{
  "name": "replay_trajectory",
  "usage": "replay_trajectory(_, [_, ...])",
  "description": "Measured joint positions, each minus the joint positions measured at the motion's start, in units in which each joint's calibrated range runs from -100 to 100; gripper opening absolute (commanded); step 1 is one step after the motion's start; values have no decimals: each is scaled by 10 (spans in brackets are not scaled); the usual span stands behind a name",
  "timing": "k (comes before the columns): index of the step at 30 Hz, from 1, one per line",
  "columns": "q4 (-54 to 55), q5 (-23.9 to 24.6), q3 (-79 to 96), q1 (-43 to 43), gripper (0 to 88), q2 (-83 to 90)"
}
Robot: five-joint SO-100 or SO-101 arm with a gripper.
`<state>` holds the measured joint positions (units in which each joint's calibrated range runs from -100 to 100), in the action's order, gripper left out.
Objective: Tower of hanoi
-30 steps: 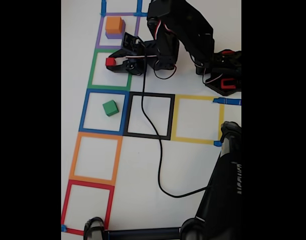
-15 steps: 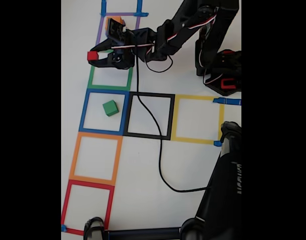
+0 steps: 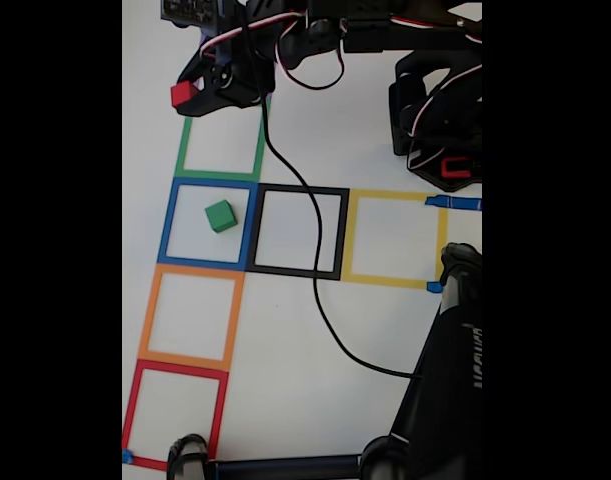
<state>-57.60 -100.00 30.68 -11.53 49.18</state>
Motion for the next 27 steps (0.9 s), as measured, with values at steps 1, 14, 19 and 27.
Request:
replay_trajectory(1, [-44, 0, -42, -7, 1, -1])
replay_trajectory(14, [-414, 0, -467, -114, 1, -65])
replay_trajectory(19, [-417, 0, -456, -124, 1, -67])
replay_trajectory(27, [-254, 0, -184, -132, 1, -2])
